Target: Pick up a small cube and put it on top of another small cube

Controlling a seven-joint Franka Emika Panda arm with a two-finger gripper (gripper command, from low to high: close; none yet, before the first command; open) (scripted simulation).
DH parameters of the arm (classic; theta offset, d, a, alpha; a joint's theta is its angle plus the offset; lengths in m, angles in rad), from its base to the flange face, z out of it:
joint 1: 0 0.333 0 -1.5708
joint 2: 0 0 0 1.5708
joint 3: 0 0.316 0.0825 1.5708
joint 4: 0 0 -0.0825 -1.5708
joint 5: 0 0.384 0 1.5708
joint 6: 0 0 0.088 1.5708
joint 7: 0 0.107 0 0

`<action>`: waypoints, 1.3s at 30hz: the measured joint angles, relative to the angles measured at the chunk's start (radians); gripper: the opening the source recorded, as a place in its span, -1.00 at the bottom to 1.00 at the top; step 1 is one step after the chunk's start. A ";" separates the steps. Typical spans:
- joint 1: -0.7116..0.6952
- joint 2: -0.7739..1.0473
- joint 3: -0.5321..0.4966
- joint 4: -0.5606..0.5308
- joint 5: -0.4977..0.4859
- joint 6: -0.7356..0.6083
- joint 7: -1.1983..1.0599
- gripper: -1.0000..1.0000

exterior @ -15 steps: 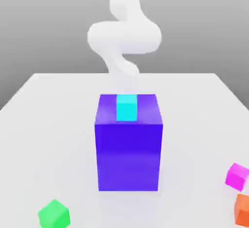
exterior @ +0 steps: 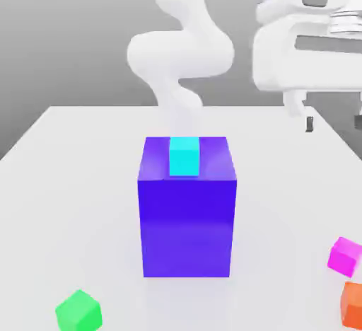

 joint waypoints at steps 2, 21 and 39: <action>0.028 0.074 0.027 -0.012 -0.023 0.028 0.009 0.00; 0.285 0.610 -0.031 -0.025 -0.264 0.296 0.151 -1.00; -0.058 0.393 -0.171 -0.013 0.030 0.088 0.168 -1.00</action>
